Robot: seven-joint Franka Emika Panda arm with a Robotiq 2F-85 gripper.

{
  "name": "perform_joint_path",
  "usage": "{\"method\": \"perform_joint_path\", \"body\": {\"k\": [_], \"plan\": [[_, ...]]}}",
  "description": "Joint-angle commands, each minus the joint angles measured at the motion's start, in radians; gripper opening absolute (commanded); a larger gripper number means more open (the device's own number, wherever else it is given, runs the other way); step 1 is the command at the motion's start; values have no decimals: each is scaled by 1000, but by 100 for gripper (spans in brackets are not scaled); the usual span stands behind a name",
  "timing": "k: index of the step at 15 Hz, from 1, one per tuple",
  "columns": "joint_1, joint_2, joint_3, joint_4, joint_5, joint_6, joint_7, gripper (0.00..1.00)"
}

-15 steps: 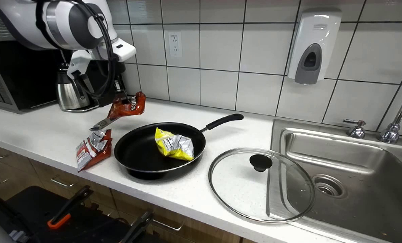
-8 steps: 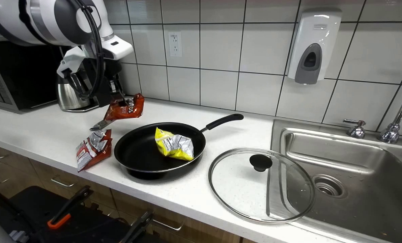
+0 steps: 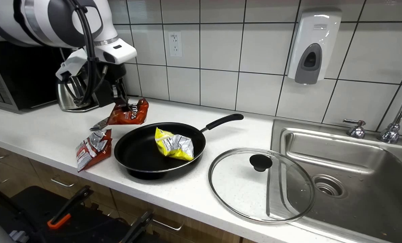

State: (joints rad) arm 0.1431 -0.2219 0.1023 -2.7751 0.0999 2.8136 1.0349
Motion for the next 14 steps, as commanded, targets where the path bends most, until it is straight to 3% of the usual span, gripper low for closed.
{"method": "perform_joint_path", "body": {"k": [1, 6, 14], "plan": [[-49, -6, 4, 1, 28, 14, -45, 0], [-67, 28, -37, 1, 83, 46, -128, 0], [-61, 94, -106, 1, 285, 86, -344, 0]]}}
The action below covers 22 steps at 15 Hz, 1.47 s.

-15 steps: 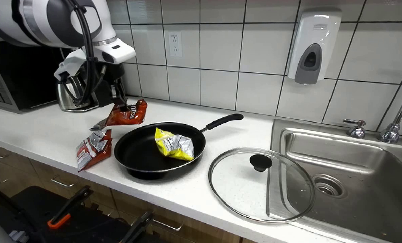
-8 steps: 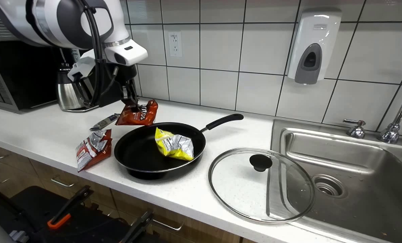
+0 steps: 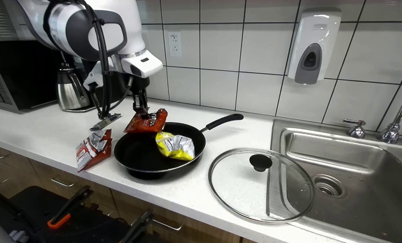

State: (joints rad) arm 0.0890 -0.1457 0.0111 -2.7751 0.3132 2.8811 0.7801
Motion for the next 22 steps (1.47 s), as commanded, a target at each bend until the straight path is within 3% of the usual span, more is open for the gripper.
{"method": "perform_joint_path", "body": {"k": [1, 5, 13, 22], "plan": [[-6, 23, -22, 1, 100, 15, -120, 0], [-9, 44, -60, 0, 192, 11, -227, 0], [-18, 102, -144, -1, 270, 4, -362, 0], [-15, 123, -181, -1, 270, 5, -394, 0]]}}
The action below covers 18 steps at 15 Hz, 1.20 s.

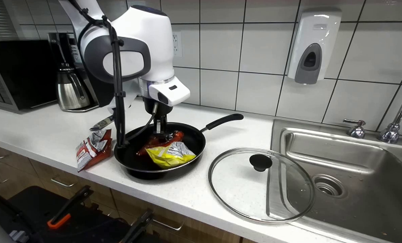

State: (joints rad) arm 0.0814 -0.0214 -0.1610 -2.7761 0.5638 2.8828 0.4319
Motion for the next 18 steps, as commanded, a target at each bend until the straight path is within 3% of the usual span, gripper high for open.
{"method": "perform_joint_path", "body": {"k": [1, 3, 4, 6, 14, 15, 18], "plan": [[-8, -3, -10, 0, 17, 5, -46, 0], [-8, -5, -11, 0, 6, 7, -44, 0], [-7, -7, -11, 0, 0, 7, -43, 26], [-7, -9, -10, 1, -9, 11, -38, 34], [-4, -18, -4, 3, -30, 42, -18, 93], [-5, -18, -3, 4, -43, 49, -10, 99], [-3, -27, -1, -3, -66, 69, -4, 100]]}}
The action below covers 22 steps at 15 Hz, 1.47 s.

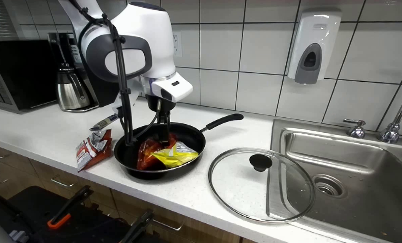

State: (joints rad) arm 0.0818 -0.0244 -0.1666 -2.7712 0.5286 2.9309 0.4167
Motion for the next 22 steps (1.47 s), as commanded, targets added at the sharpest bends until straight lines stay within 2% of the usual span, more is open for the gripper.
{"method": "perform_joint_path", "body": {"k": [1, 4, 5, 8, 11, 15, 16, 18, 22], "plan": [[-1, -26, 6, -8, -34, 25, 10, 100], [5, -36, 13, -8, -42, 28, 11, 100], [-37, -42, 58, -10, -59, 26, 23, 100], [-41, -65, 87, -10, -91, 16, 29, 100], [-27, -101, 93, -12, -180, -19, 83, 100], [-38, -174, 134, -11, -324, -109, 196, 100], [-61, -196, 175, -10, -329, -141, 207, 100], [-55, -247, 212, -10, -343, -215, 237, 100], [-15, -345, 271, -15, -303, -378, 230, 100]]}}
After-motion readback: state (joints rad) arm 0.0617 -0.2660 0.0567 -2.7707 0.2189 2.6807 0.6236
